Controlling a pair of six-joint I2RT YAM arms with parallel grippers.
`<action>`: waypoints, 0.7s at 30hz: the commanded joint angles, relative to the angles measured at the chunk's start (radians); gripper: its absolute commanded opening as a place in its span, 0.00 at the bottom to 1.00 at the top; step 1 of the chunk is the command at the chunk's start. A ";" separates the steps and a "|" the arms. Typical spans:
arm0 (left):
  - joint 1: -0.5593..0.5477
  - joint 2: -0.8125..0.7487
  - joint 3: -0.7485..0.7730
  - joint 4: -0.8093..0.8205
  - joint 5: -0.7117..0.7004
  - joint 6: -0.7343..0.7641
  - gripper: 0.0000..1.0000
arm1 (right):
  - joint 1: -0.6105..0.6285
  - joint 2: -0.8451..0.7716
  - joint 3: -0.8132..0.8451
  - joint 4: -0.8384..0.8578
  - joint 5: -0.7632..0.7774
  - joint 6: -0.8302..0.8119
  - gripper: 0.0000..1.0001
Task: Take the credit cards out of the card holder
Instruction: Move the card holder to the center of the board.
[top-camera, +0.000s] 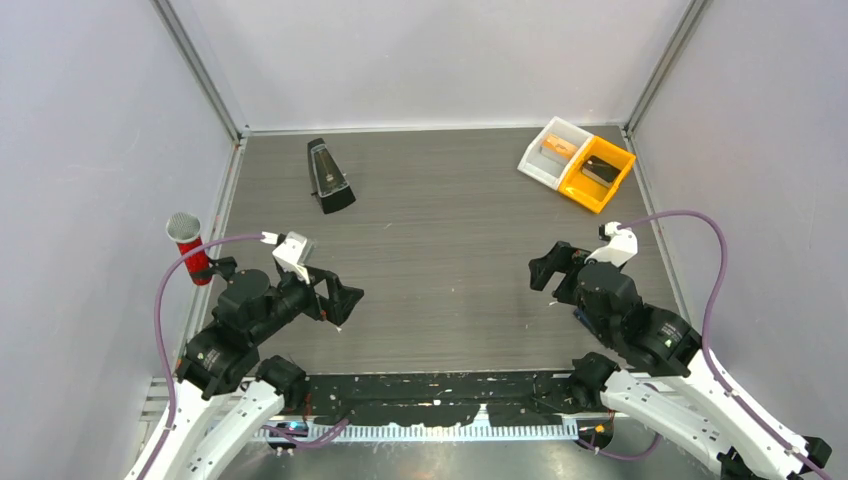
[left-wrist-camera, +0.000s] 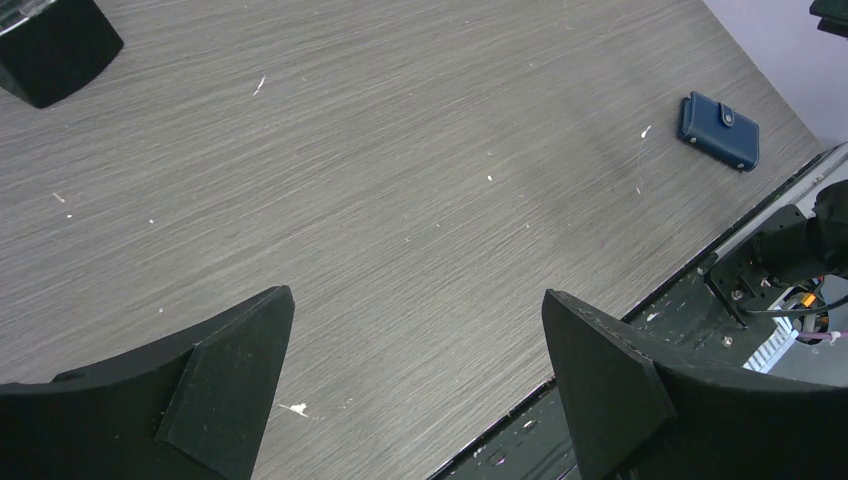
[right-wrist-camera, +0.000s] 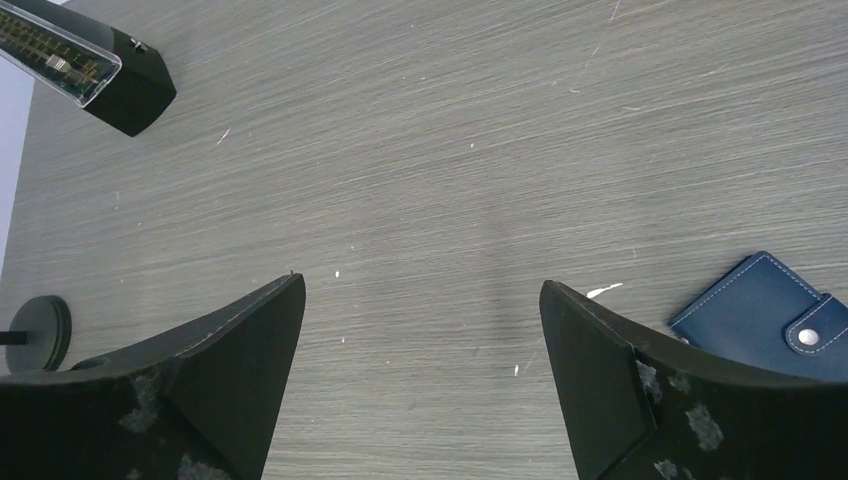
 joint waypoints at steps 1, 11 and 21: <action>0.005 0.007 0.024 0.045 0.023 0.004 0.99 | 0.007 0.005 0.027 -0.004 0.032 0.045 0.95; 0.005 0.018 0.027 0.042 0.030 0.002 0.99 | 0.007 -0.037 0.006 -0.034 0.099 0.113 0.96; 0.005 0.022 0.026 0.045 0.034 0.000 0.99 | 0.002 0.160 0.027 -0.190 0.314 0.321 0.94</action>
